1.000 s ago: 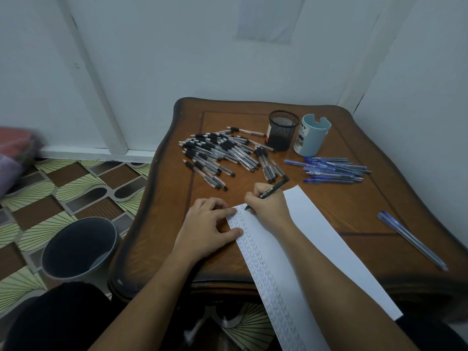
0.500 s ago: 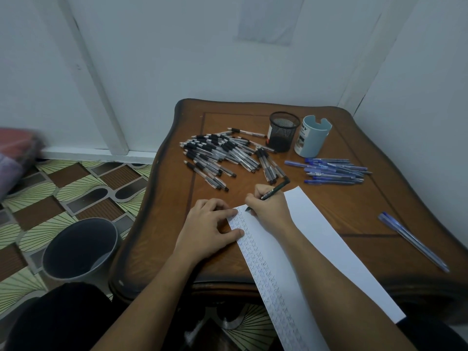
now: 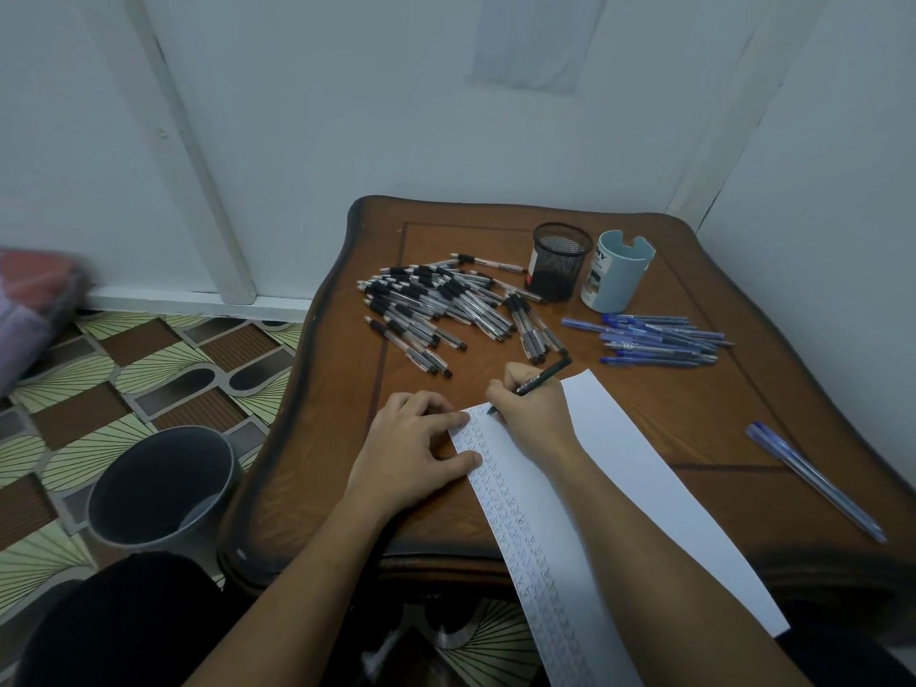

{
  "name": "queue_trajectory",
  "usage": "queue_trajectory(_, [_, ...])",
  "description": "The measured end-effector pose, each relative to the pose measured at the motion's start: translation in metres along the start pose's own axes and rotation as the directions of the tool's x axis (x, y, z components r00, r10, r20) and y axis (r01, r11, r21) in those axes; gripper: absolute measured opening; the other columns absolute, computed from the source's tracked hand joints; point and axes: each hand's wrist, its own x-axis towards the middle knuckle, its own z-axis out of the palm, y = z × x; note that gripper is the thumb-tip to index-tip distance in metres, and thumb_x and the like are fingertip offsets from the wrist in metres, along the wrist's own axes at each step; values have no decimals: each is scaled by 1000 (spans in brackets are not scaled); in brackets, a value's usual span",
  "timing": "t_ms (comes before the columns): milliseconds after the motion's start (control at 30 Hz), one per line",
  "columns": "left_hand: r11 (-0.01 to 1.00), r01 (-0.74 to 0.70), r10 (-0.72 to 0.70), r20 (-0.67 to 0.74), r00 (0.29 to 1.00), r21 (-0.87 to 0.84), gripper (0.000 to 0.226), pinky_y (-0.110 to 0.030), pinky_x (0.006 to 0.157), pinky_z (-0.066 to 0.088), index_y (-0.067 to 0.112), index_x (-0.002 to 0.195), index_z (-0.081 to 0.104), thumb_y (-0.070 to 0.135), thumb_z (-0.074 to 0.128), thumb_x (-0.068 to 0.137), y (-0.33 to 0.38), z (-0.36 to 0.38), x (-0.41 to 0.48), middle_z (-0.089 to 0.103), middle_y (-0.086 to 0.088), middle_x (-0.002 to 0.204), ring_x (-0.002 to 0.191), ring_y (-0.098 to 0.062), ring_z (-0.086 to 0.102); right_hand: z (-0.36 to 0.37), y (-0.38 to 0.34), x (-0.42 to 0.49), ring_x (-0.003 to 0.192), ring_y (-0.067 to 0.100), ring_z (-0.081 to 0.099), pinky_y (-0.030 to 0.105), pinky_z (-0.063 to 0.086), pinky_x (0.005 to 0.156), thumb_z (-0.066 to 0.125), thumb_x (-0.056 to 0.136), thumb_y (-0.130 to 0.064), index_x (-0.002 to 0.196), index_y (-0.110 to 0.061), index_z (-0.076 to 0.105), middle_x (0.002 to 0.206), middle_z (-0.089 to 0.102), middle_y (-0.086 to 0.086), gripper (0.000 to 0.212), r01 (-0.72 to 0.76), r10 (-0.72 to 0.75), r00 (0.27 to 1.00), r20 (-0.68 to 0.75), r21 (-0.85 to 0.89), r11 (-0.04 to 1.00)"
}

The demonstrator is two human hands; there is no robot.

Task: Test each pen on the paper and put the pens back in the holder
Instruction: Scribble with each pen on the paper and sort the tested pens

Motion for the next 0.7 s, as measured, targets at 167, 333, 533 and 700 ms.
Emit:
queue_trajectory(167, [999,10,-11,-36,999,-33,50,-24,95,32,33,125,62,59,61,83,1,2,-1,47,21,118,113,1,27,-8,-5,7,68,7,65,25,57,68,55,94,-48,85,-15,58,71,61,-3,34,-135,171,975,-143,228,964])
queue_trajectory(333, [997,74,-77,-123,989,-23,45,-24,97,32,24,127,62,48,59,88,3,4,0,51,12,122,117,-4,31,-18,-13,7,72,9,59,25,46,67,55,92,-48,92,-17,61,75,61,-6,32,-54,106,975,-195,253,966])
queue_trajectory(533, [974,176,-139,-231,963,145,53,-39,106,32,21,127,62,53,42,90,4,7,1,53,3,126,120,-17,39,-28,-14,-5,78,10,61,23,46,68,60,92,-45,89,-11,63,78,63,-5,34,-105,107,991,-78,34,994])
queue_trajectory(700, [958,190,-160,-150,976,215,77,-38,110,24,26,137,50,69,25,78,7,5,1,44,6,132,124,-15,33,-34,-7,-9,100,13,62,26,50,76,68,91,-13,94,-21,70,104,68,-3,9,-196,195,981,16,18,981])
